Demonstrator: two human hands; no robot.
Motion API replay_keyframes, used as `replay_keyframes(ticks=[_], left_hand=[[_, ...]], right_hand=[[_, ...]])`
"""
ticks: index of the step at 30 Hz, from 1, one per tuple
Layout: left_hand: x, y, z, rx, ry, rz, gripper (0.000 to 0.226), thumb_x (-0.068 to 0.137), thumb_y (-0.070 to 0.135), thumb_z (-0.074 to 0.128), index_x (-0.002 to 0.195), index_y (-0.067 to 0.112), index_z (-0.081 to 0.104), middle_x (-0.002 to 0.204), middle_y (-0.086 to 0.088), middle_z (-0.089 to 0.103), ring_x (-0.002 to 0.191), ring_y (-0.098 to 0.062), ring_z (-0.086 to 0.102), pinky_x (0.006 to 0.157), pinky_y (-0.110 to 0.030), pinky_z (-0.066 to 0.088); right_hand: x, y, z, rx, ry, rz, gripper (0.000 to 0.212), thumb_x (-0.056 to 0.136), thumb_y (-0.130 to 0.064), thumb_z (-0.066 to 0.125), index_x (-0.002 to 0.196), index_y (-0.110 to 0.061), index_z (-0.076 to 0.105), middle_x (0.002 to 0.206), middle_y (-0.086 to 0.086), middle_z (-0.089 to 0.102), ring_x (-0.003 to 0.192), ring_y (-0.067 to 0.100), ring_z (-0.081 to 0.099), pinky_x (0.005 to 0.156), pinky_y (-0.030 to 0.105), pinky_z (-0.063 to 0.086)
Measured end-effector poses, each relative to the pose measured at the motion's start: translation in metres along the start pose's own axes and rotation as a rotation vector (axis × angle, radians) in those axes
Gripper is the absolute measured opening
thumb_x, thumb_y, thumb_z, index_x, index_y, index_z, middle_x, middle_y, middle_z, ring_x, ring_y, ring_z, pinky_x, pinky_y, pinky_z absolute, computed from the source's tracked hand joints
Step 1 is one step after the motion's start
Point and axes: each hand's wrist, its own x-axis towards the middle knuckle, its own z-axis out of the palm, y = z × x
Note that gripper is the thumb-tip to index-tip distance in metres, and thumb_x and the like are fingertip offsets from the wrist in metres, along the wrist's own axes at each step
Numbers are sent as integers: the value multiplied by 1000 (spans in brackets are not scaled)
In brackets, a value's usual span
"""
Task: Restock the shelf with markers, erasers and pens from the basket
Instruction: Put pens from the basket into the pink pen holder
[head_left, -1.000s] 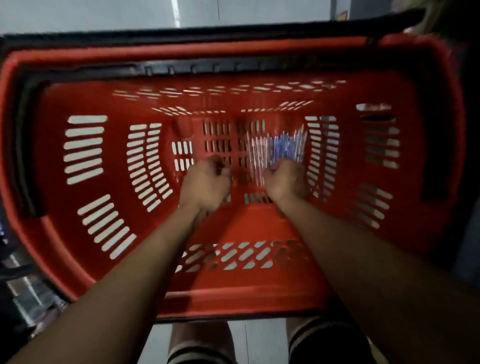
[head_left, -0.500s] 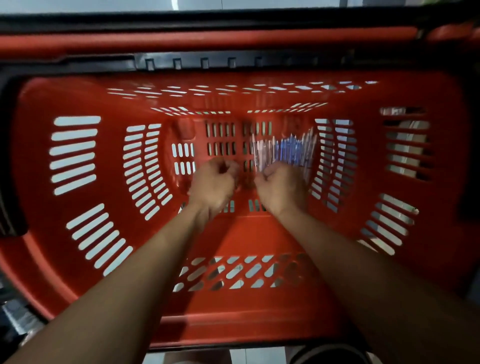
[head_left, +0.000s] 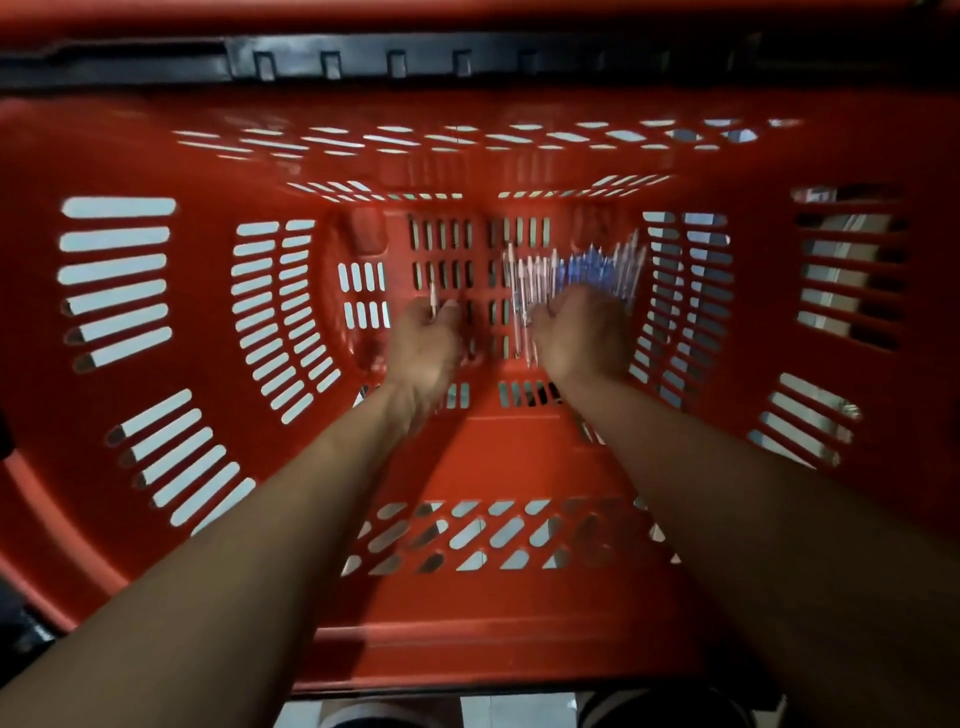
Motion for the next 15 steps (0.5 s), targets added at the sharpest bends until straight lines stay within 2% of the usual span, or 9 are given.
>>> replay_keyframes(ticks=[3, 7, 9, 12, 15], left_hand=[[3, 2, 2, -19, -13, -41, 28, 108, 16, 50, 89, 14, 71, 63, 9, 70, 49, 1, 61, 51, -21, 46], [0, 10, 6, -125, -28, -80, 22, 106, 8, 50, 92, 7, 66, 51, 8, 63, 38, -2, 53, 38, -16, 38], [-2, 15, 6, -145, -51, -92, 18, 107, 9, 51, 97, 4, 65, 54, 3, 60, 35, -3, 49, 36, -16, 36], [-4, 20, 8, -182, -66, -108, 14, 110, 13, 49, 105, 5, 60, 68, -8, 55, 43, -11, 52, 37, -20, 38], [-4, 21, 11, -224, -146, -118, 19, 110, 19, 48, 102, 4, 57, 65, -7, 53, 54, -22, 48, 47, -28, 38]], right_hand=[[3, -6, 4, -173, 60, 17, 35, 103, -44, 58, 101, -12, 73, 91, 8, 73, 82, 24, 72, 70, 38, 62], [-1, -14, 8, -225, 103, 37, 31, 104, -38, 56, 100, -13, 74, 92, 7, 73, 82, 23, 73, 67, 33, 60], [-2, -14, 7, -168, 86, 49, 32, 103, -40, 56, 94, -16, 75, 84, 5, 72, 74, 21, 71, 61, 31, 58], [-9, -12, 1, 22, 74, -12, 30, 99, -41, 61, 78, -21, 69, 72, -3, 65, 63, 15, 64, 50, 22, 43], [-25, -14, -5, 265, 10, -133, 19, 93, -36, 71, 77, -24, 70, 61, -13, 61, 54, 0, 60, 48, 17, 43]])
